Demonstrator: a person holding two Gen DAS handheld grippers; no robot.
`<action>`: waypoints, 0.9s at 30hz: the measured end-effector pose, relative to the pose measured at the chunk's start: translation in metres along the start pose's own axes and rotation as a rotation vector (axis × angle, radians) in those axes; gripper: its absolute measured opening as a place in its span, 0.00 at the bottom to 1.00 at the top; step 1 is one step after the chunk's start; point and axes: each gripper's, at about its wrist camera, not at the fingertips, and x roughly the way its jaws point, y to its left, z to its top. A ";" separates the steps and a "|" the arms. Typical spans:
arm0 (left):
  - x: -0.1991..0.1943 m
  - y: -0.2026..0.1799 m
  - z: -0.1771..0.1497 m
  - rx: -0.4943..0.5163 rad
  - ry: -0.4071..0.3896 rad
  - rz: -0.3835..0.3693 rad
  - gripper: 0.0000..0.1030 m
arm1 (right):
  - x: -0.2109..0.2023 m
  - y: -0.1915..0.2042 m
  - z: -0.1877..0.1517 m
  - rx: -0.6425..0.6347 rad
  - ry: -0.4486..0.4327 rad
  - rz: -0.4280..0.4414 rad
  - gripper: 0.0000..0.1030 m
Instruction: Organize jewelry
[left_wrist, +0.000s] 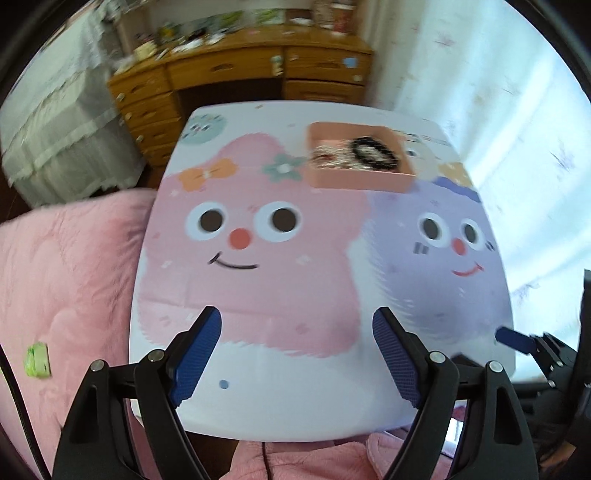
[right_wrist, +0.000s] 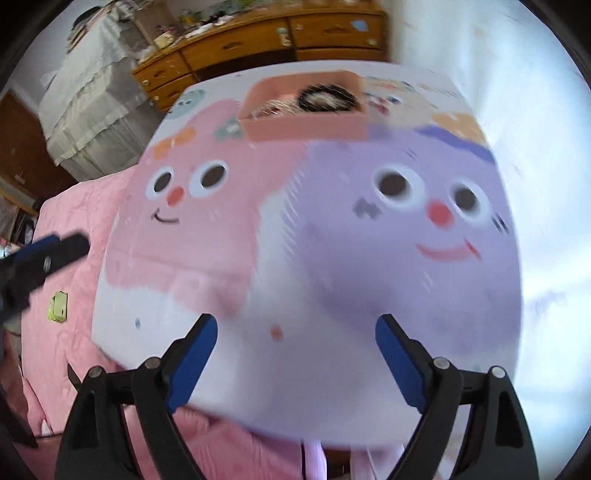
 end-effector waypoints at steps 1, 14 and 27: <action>-0.006 -0.007 0.002 0.020 -0.015 0.006 0.83 | -0.008 -0.005 -0.005 0.022 0.003 -0.001 0.87; -0.065 -0.046 -0.005 0.065 -0.176 0.056 0.98 | -0.100 -0.015 -0.015 0.192 -0.193 0.050 0.88; -0.079 -0.016 -0.046 -0.007 -0.196 0.135 0.99 | -0.122 0.035 -0.032 0.052 -0.348 -0.025 1.00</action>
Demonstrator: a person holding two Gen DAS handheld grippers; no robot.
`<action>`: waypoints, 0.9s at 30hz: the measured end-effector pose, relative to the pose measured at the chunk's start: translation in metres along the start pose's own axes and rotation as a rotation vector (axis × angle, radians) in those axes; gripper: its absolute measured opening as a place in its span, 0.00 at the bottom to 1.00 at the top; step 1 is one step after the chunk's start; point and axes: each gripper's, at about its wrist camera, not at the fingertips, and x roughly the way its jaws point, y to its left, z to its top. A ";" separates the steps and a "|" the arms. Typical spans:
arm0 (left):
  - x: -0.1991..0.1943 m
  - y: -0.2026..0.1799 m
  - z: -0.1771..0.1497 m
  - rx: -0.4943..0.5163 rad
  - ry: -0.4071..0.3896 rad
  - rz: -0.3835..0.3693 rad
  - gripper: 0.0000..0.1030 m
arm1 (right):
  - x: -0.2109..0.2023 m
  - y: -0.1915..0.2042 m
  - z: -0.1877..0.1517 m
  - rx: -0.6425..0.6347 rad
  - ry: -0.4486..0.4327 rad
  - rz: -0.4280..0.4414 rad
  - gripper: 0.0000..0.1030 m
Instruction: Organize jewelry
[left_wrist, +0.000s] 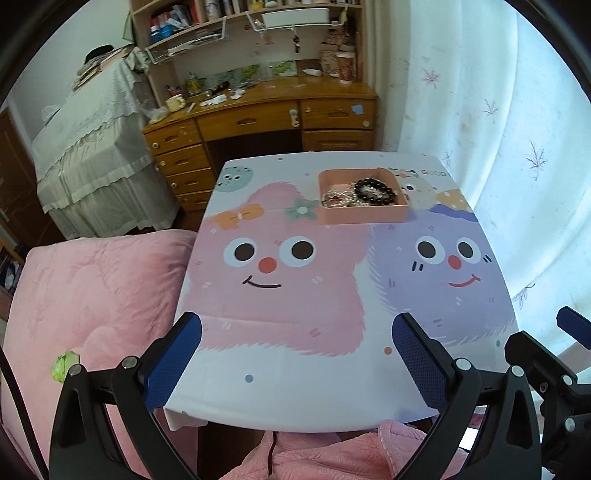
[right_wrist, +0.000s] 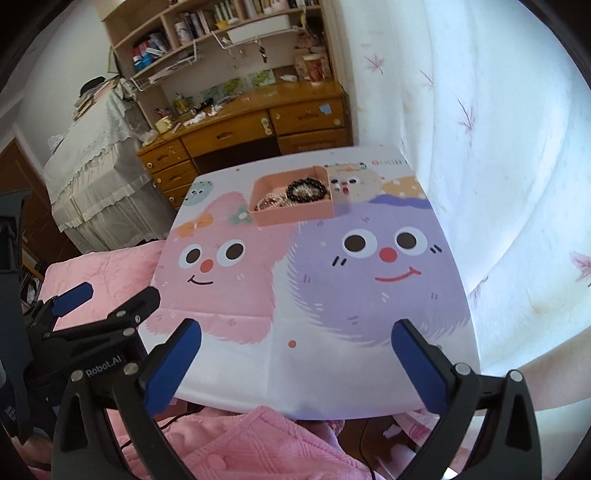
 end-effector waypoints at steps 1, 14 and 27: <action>-0.001 0.003 -0.001 -0.007 -0.001 0.005 0.99 | 0.000 0.002 0.000 -0.007 -0.002 0.001 1.00; -0.003 0.002 -0.009 0.002 0.007 0.003 0.99 | 0.004 0.015 -0.006 -0.058 0.015 -0.005 1.00; -0.005 0.000 -0.012 0.010 0.004 -0.013 0.99 | 0.002 0.012 -0.009 -0.047 0.018 -0.009 1.00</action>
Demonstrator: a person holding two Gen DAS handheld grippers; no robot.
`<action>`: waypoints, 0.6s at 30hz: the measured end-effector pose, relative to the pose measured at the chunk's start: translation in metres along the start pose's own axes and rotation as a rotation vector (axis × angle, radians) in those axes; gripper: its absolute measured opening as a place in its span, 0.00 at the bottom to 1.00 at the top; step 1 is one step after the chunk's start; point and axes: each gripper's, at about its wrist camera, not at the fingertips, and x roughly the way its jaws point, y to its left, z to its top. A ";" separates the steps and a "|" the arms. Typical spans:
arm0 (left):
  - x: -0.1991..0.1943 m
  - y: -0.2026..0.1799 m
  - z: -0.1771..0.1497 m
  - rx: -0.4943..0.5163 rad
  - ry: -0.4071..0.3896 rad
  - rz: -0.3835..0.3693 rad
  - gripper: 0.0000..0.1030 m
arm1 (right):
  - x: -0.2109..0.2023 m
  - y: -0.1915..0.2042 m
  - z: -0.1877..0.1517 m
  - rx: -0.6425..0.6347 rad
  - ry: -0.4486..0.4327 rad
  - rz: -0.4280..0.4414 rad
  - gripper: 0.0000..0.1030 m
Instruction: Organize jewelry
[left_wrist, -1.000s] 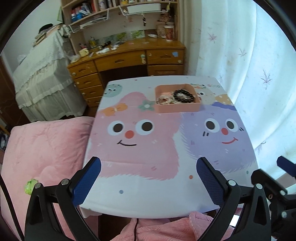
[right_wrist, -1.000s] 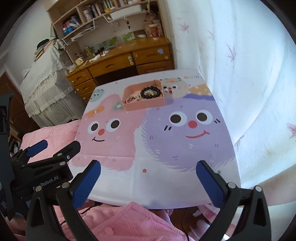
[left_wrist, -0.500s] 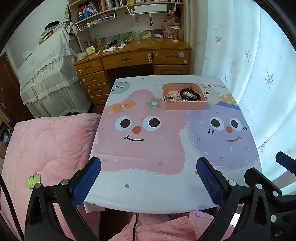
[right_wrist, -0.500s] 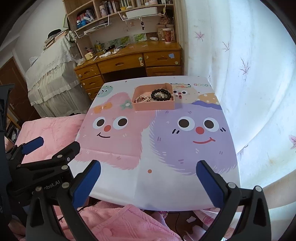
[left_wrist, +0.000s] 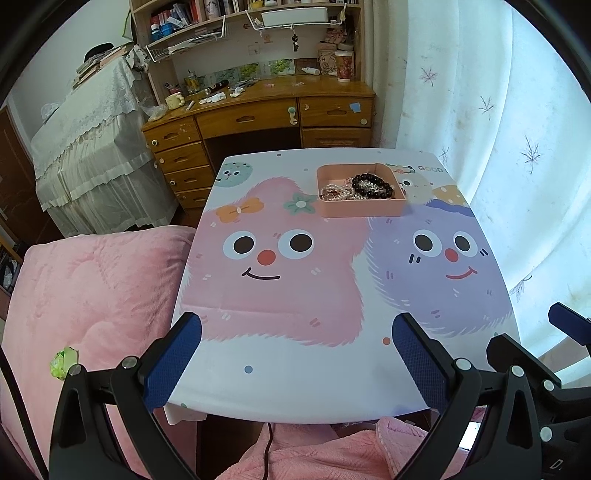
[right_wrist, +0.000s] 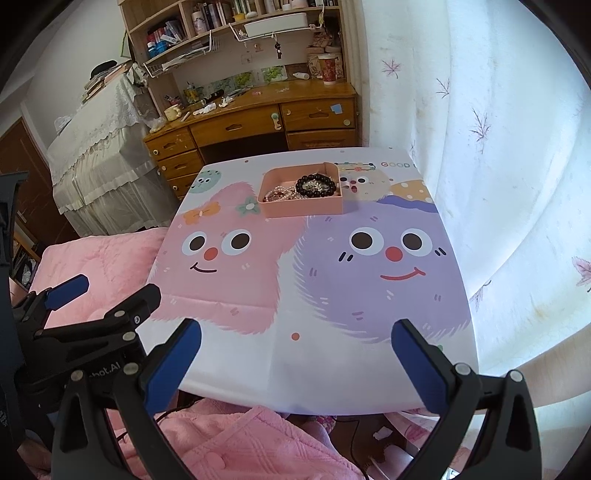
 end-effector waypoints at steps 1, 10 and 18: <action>0.000 0.000 0.000 0.000 0.000 -0.001 0.99 | 0.000 0.000 0.000 0.000 0.000 0.000 1.00; 0.001 0.000 0.001 -0.001 0.003 0.000 0.99 | 0.000 0.000 0.000 -0.001 0.001 0.001 1.00; 0.002 0.001 0.000 -0.003 0.006 -0.001 0.99 | 0.000 0.001 0.000 0.000 0.001 0.001 1.00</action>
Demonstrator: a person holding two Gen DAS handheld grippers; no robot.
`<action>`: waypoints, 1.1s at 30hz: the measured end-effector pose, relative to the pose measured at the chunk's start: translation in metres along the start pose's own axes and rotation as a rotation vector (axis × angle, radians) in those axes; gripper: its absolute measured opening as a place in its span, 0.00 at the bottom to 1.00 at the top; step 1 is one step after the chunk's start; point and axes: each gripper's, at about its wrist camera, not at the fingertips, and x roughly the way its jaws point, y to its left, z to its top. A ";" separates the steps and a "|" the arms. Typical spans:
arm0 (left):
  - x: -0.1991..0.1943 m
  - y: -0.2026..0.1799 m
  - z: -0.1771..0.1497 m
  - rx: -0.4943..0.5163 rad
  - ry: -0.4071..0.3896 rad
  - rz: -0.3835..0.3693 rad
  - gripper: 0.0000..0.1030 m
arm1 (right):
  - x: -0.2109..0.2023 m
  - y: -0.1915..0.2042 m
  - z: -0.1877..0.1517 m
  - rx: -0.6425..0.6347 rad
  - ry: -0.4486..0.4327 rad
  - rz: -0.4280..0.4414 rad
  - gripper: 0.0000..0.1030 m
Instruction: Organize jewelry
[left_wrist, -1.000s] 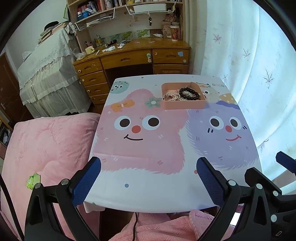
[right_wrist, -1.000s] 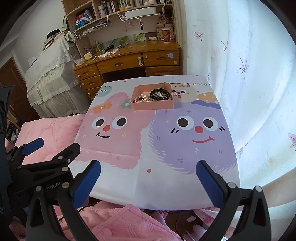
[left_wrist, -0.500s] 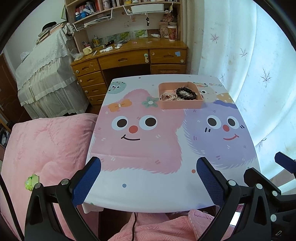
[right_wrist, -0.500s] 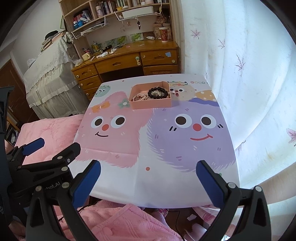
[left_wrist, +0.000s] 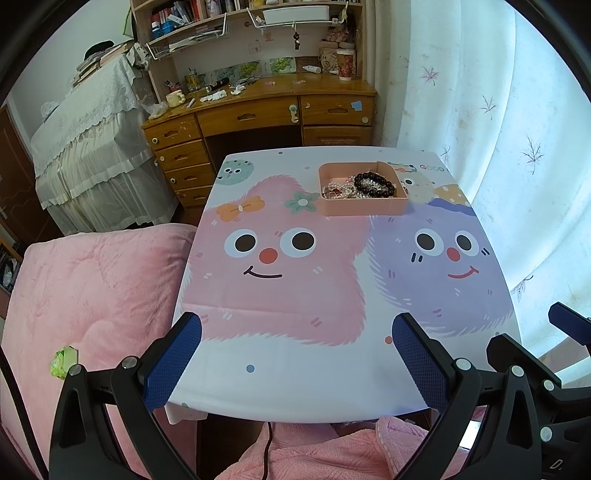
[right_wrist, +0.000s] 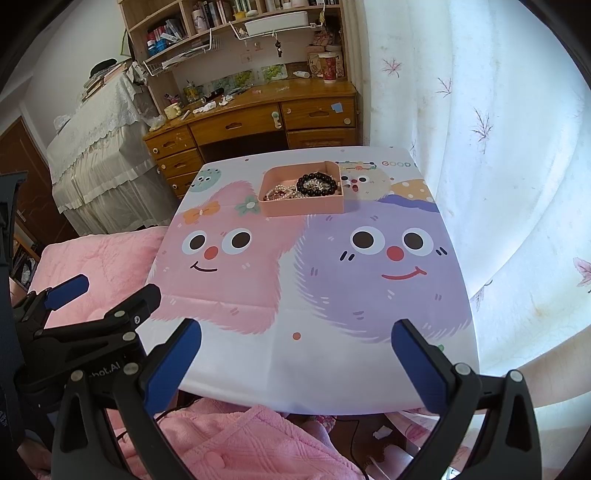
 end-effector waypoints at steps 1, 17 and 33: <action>0.000 0.001 0.000 0.000 0.002 0.000 0.99 | 0.000 0.000 0.000 0.000 0.001 -0.001 1.00; 0.003 0.005 -0.001 -0.003 0.011 -0.002 0.99 | 0.000 0.002 -0.004 -0.001 0.006 -0.003 1.00; 0.003 0.004 0.000 -0.002 0.011 -0.002 0.99 | -0.001 0.002 -0.004 0.003 0.006 -0.004 1.00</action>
